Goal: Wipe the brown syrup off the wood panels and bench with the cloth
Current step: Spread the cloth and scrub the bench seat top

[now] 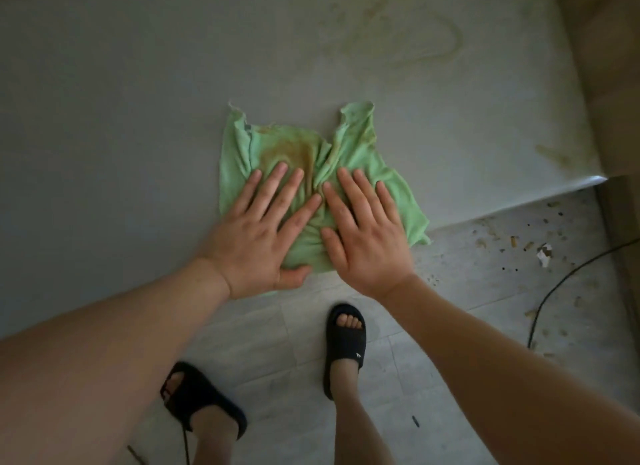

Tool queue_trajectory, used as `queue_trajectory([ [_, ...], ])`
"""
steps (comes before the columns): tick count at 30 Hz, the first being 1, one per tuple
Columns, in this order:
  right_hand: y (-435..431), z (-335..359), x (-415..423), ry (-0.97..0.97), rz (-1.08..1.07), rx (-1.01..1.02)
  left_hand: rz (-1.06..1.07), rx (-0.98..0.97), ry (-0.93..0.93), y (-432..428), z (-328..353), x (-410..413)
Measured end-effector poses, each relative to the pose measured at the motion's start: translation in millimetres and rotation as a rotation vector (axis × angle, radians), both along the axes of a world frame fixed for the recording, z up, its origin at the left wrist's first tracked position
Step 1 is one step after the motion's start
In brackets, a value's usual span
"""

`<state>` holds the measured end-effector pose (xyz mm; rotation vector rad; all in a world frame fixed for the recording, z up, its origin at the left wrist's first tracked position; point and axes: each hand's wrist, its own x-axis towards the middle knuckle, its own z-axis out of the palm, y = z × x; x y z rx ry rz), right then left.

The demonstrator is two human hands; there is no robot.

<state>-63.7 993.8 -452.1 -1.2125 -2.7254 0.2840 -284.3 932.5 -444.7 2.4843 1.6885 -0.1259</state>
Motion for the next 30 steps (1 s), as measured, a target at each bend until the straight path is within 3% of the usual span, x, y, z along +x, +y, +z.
queue_trajectory([
  [3,20,3,24,-0.018,0.107,0.077,-0.047,-0.046,0.046,7,1,0],
  [6,44,5,17,0.016,-0.009,0.134,-0.039,-0.090,0.049,27,4,-1],
  [9,66,15,2,0.133,-0.213,0.062,0.112,-0.027,-0.104,40,15,-9],
  [11,81,24,-5,0.216,-0.227,-0.017,0.292,0.101,-0.185,51,20,-15],
  [13,97,35,-12,0.128,-0.165,-0.119,0.451,0.122,-0.176,64,25,-18],
  [15,108,41,-21,-0.031,-0.131,-0.207,0.501,0.004,-0.131,75,30,-14],
  [19,117,49,-25,-0.119,-0.139,-0.101,0.511,-0.012,-0.015,84,42,-16],
  [24,138,88,-46,0.111,-0.310,-0.105,0.621,0.152,-0.097,108,91,-58],
  [30,152,151,-79,0.429,-0.379,0.013,0.686,0.345,-0.406,126,164,-87],
])
